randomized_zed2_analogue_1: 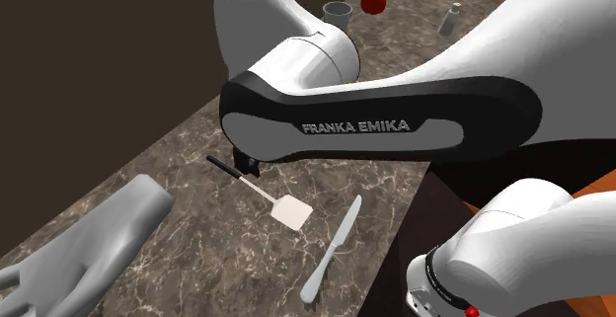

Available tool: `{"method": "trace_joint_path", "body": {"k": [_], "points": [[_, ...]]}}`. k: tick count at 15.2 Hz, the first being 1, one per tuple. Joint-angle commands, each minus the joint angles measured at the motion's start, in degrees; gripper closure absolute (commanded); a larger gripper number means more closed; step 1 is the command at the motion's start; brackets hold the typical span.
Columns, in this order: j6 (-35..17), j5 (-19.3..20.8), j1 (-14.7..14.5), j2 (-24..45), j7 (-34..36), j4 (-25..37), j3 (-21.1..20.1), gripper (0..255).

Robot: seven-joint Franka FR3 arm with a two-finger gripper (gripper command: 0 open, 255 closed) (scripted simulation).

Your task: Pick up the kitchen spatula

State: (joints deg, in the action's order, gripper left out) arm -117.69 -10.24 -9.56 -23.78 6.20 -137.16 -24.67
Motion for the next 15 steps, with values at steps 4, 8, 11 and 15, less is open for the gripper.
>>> {"method": "trace_joint_path", "body": {"k": [4,8,11,15], "points": [[-4.94,1.63,-0.93,6.97,3.42,3.2,-4.65,0],[-8.25,1.99,-0.83,8.38,3.83,1.21,-5.22,0],[-11.25,2.48,-0.69,9.86,4.3,-0.41,-5.76,0],[-11.33,2.46,-0.68,9.84,4.21,-0.51,-5.71,255]]}}
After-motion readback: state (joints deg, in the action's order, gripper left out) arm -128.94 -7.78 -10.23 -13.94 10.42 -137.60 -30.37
